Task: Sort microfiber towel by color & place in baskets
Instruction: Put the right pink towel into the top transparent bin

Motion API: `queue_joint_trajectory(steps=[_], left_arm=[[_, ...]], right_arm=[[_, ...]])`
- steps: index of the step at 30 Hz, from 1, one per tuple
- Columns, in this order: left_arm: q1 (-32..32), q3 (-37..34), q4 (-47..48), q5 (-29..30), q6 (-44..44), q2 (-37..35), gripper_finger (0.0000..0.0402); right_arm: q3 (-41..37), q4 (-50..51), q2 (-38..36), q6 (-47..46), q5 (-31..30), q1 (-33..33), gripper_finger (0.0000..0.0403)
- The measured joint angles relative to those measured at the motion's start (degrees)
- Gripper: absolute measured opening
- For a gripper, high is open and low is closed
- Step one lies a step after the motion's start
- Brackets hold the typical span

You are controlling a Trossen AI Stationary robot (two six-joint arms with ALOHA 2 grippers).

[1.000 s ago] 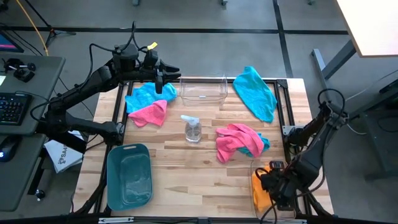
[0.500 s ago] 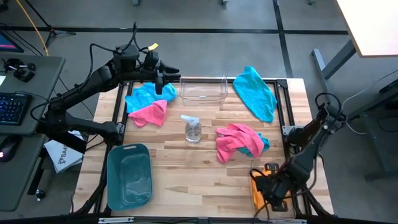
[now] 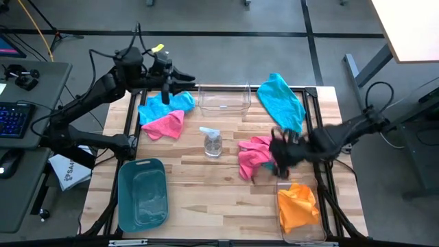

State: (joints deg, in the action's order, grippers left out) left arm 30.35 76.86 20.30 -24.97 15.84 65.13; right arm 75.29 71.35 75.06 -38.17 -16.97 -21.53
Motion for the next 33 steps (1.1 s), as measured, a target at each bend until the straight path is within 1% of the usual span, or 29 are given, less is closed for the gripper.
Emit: queue_joint_trajectory(steps=[1, 3, 6, 9, 12, 16, 20, 23, 25, 27, 28, 29, 30, 31, 33], left_arm=[[-0.2, 0.0, 2.0, 0.0, 0.0, -0.2, 0.0142], [-0.6, 0.0, 5.9, -0.2, 0.0, -0.3, 0.0142], [-1.9, 0.0, 10.9, -0.2, 0.0, -0.2, 0.0142], [-3.8, 0.0, 13.3, -0.2, -0.9, -0.2, 0.0142], [-5.7, 0.0, 14.2, -0.2, -1.9, -0.2, 0.0142], [-7.3, 0.0, 14.2, -0.1, -3.1, -0.2, 0.0142], [-7.6, 0.0, 14.2, 0.0, -3.5, -0.2, 0.0142], [-7.6, 0.0, 14.2, 0.0, -3.0, -0.2, 0.0142], [-7.6, 0.0, 14.2, 0.0, -2.7, -0.2, 0.0142], [-7.6, 0.0, 14.1, 0.0, -2.6, -0.2, 0.0142], [-7.5, 0.0, 14.1, 0.0, -2.7, -0.2, 0.0142], [-7.5, 0.0, 14.0, 0.0, -2.9, -0.2, 0.0142], [-7.4, 0.0, 13.8, 0.0, -3.0, -0.2, 0.0142], [-7.3, 0.0, 13.4, 0.0, -3.0, -0.2, 0.0142], [-7.0, 0.0, 12.3, 0.0, -3.0, -0.3, 0.0142]], right_arm=[[-1.4, -0.2, -0.6, 0.7, 0.3, 2.5, 0.0056], [-4.6, -1.4, -1.4, 2.3, 2.7, 6.9, 0.0084], [-10.4, -4.4, -1.9, 4.2, 9.1, 12.6, 0.013], [-16.4, -6.5, -1.8, 4.3, 15.7, 16.9, 0.0173], [-20.7, -6.9, -1.8, 2.3, 19.1, 20.1, 0.0208], [-24.7, -9.1, -1.9, 0.6, 19.9, 22.4, 0.0239], [-29.3, -16.3, -1.9, -1.2, 21.9, 22.8, 0.0249], [-33.1, -20.9, -1.9, -4.5, 23.0, 22.8, 0.025], [-34.7, -21.8, -1.9, -6.9, 22.6, 22.8, 0.0249], [-35.3, -21.3, -1.9, -7.5, 22.4, 22.8, 0.0236], [-35.2, -21.2, -1.9, -7.6, 22.0, 22.8, 0.0223], [-34.7, -20.3, -1.9, -7.7, 21.5, 22.6, 0.0203], [-33.6, -19.0, -1.9, -7.2, 20.5, 22.5, 0.0175], [-32.0, -17.7, -1.9, -6.5, 19.4, 22.3, 0.014], [-27.5, -14.6, -1.9, -3.8, 17.8, 22.3, 0.0056]])
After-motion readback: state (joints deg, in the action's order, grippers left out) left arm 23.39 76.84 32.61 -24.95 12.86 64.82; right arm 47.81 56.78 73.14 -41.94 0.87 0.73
